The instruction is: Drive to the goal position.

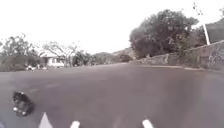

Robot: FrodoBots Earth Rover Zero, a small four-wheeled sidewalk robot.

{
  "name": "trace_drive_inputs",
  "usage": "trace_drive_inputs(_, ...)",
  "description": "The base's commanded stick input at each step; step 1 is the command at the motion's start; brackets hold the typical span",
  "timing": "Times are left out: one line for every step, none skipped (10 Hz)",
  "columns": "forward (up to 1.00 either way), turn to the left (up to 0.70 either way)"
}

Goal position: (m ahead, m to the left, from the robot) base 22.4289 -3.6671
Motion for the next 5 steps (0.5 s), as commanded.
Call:
trace_drive_inputs(0.5,-0.4)
trace_drive_inputs(0.5,0.0)
trace_drive_inputs(0.5,0.0)
trace_drive_inputs(0.5,0.0)
trace_drive_inputs(0.5,0.0)
